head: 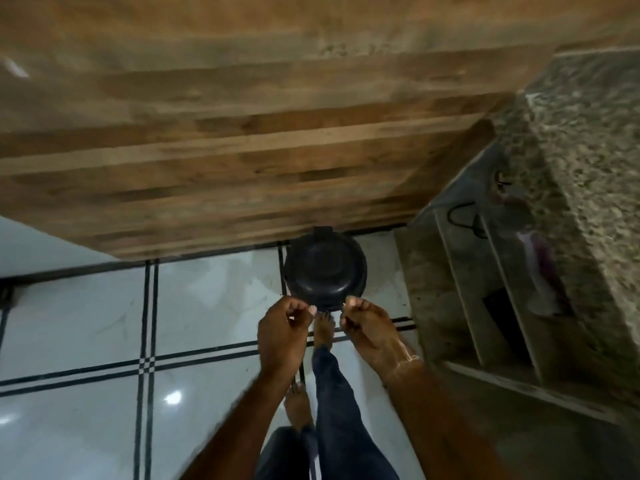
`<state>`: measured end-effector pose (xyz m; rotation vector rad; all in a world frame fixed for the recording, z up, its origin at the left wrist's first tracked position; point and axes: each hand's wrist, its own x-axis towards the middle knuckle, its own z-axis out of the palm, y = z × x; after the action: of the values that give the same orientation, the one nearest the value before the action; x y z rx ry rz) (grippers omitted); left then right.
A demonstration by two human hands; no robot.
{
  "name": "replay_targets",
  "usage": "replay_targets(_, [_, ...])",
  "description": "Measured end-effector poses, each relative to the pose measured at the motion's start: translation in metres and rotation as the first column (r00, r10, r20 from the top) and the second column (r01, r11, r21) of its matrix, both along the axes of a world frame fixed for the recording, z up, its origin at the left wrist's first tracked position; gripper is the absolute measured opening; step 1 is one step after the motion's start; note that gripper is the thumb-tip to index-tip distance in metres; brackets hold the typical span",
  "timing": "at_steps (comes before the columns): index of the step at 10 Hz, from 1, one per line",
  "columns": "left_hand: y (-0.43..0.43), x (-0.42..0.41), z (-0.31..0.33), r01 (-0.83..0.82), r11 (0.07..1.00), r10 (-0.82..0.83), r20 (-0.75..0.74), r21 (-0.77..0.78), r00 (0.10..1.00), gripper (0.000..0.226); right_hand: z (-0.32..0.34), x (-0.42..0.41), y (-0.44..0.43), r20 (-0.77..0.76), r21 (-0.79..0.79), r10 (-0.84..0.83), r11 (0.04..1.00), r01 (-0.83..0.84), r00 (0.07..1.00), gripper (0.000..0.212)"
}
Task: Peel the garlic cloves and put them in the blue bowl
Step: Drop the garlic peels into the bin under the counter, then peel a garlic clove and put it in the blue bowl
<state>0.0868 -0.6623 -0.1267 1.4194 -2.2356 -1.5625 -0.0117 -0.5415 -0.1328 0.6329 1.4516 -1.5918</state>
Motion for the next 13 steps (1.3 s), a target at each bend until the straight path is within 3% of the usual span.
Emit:
replay_targets(2, [-0.01, -0.051, -0.143, -0.153, 0.971, 0.116, 0.197, 0.184, 0.974, 0.018, -0.147, -0.035, -0.017, 0.146, 0.073, -0.048, 0.997, 0.037, 0.988, 0.027])
replay_targets(4, [-0.029, -0.111, -0.297, -0.334, 0.895, 0.218, 0.364, 0.294, 0.905, 0.031, -0.287, -0.085, -0.043, 0.204, 0.143, -0.058, 0.989, 0.029, 0.977, 0.015])
replay_targets(5, [-0.041, -0.126, -0.351, -0.433, 0.816, 0.287, 0.381, 0.383, 0.879, 0.035, -0.328, -0.102, -0.055, 0.234, 0.126, -0.146, 0.985, 0.118, 0.961, 0.032])
replay_targets(6, [-0.043, -0.137, -0.38, -0.424, 0.814, 0.265, 0.395, 0.397, 0.88, 0.025, -0.355, -0.11, -0.058, 0.256, 0.163, -0.14, 0.982, 0.1, 0.956, 0.037])
replay_targets(7, [-0.025, -0.149, -0.374, -0.256, 0.914, 0.165, 0.29, 0.313, 0.943, 0.036, -0.358, -0.111, -0.066, 0.29, 0.158, -0.096, 0.986, 0.051, 0.952, 0.038])
replay_targets(8, [-0.012, -0.15, -0.363, -0.029, 0.926, -0.055, 0.211, 0.377, 0.976, 0.051, -0.341, -0.112, -0.083, 0.261, 0.114, -0.058, 0.993, 0.029, 0.964, 0.04])
replay_targets(9, [-0.018, -0.147, -0.352, -0.11, 0.883, -0.144, 0.488, 0.455, 0.861, 0.052, -0.304, -0.1, -0.093, 0.165, 0.012, -0.043, 0.999, 0.041, 0.985, 0.044])
replay_targets(10, [-0.012, -0.156, -0.266, -0.517, 0.341, 0.642, 0.208, 0.785, 0.738, 0.047, -0.261, -0.076, -0.082, 0.051, 0.093, 0.076, 0.992, -0.081, 0.996, 0.041])
replay_targets(11, [0.005, -0.143, -0.192, -0.151, 0.703, 0.069, 0.144, 0.695, 0.987, 0.04, -0.214, -0.086, -0.066, 0.145, 0.034, 0.058, 0.997, -0.064, 0.988, 0.051])
replay_targets(12, [0.0, -0.117, -0.14, 0.105, 0.878, -0.227, 0.213, 0.467, 0.95, 0.068, -0.132, -0.094, -0.046, 0.015, -0.027, 0.03, 0.999, -0.029, 0.999, 0.053])
replay_targets(13, [0.011, -0.1, -0.069, 0.25, 0.921, -0.313, 0.186, 0.3, 0.931, 0.058, -0.048, -0.071, 0.0, -0.23, 0.079, 0.011, 0.997, 0.008, 0.973, 0.044])
